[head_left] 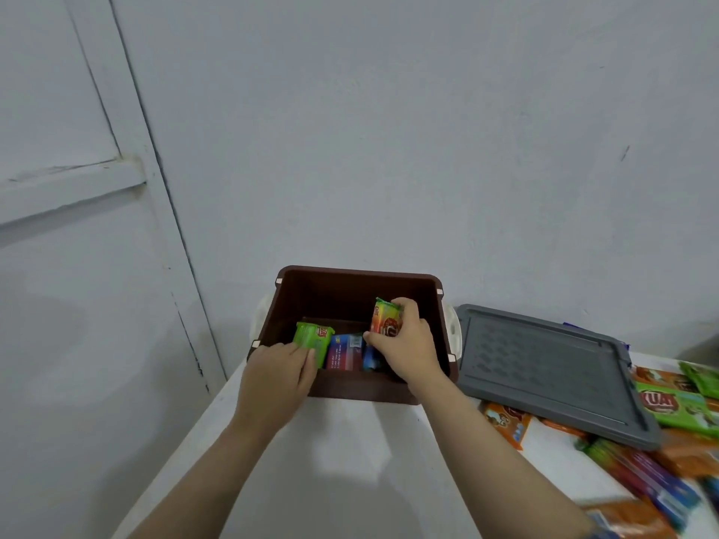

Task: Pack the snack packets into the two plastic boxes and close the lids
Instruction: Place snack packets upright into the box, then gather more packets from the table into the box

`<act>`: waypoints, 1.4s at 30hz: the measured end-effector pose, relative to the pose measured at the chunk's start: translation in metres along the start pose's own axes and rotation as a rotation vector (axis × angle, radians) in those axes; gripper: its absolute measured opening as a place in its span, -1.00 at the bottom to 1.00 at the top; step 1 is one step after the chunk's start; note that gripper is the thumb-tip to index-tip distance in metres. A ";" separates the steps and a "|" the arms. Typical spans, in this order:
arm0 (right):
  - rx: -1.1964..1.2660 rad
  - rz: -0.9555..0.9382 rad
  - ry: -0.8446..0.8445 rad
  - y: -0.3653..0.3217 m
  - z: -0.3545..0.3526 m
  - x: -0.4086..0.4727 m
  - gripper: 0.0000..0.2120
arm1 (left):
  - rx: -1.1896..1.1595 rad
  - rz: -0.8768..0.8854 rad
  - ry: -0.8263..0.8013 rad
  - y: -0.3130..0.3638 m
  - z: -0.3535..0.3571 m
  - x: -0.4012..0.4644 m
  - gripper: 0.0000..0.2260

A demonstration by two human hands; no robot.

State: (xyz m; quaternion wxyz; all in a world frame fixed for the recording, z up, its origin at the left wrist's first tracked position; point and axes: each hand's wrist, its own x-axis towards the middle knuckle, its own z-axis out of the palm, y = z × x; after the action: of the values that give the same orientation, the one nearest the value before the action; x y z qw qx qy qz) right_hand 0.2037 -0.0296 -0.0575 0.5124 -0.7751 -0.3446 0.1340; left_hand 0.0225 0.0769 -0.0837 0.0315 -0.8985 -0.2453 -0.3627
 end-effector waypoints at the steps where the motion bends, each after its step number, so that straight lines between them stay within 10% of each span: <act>1: 0.026 0.038 -0.035 0.000 0.003 0.001 -0.40 | 0.020 0.023 0.049 0.001 0.002 -0.007 -0.61; 18: -0.213 0.056 -0.208 0.009 0.036 0.000 -0.81 | 0.062 -0.021 0.095 0.007 0.008 -0.029 -0.58; 24: -0.541 -0.210 0.163 -0.001 0.013 -0.034 -0.84 | 0.001 -0.122 0.004 0.015 0.002 -0.021 -0.65; 31: -0.571 -0.381 0.180 0.028 -0.008 -0.081 -0.66 | -0.139 -0.157 -0.030 0.048 0.005 -0.033 -0.61; 42: -0.624 -0.043 0.519 0.097 -0.118 -0.192 -0.76 | -0.578 0.202 -0.433 0.201 0.031 -0.092 -0.69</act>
State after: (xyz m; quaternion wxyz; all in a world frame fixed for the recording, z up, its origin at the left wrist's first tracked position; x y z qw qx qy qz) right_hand 0.1692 -0.2641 -0.1194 0.3252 -0.8941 -0.2440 -0.1879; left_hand 0.0782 -0.1305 -0.1438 -0.2403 -0.9459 -0.0440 -0.2136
